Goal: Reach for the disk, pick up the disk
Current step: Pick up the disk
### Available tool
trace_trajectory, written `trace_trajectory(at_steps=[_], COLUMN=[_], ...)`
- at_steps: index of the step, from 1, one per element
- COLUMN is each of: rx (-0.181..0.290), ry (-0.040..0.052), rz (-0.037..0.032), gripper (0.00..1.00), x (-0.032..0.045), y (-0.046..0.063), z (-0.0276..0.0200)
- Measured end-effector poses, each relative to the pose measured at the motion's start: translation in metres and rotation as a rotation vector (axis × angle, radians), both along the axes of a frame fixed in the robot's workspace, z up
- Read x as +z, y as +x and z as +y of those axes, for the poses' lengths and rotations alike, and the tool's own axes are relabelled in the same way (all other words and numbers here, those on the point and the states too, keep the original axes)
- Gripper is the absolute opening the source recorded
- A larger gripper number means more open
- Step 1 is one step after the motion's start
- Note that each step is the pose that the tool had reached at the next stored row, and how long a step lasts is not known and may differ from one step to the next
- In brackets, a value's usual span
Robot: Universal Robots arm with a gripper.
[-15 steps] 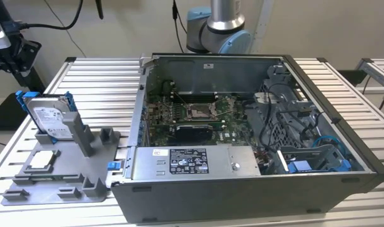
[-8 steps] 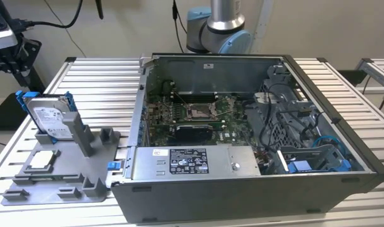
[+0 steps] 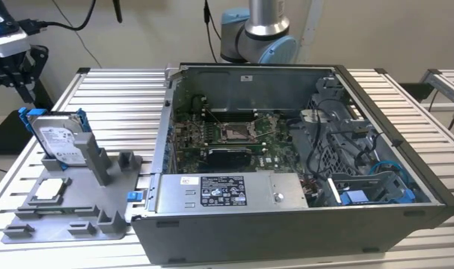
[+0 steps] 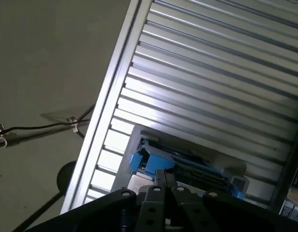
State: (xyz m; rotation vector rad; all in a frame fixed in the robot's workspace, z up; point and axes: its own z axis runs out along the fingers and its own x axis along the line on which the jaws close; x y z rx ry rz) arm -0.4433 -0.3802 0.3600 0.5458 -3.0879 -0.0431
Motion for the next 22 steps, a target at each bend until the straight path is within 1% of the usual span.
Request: trace_trajectory(at_steps=[5,6,18,20,22], rx=[0.090,0.126,0.345,0.375,0.392], ry=[0.0000,0.0000,0.0000,0.0000,0.0000], rz=[0.0000,0.0000,0.0000,0.0000,0.0000], gripper=[0.00,0.00,0.00,0.00,0.00], x=[0.0000,0.0000,0.0000,0.0000,0.0000], y=[0.0000,0.0000,0.0000,-0.0001,0.0000], z=[0.0000,0.0000,-0.0001,0.0000,0.0000])
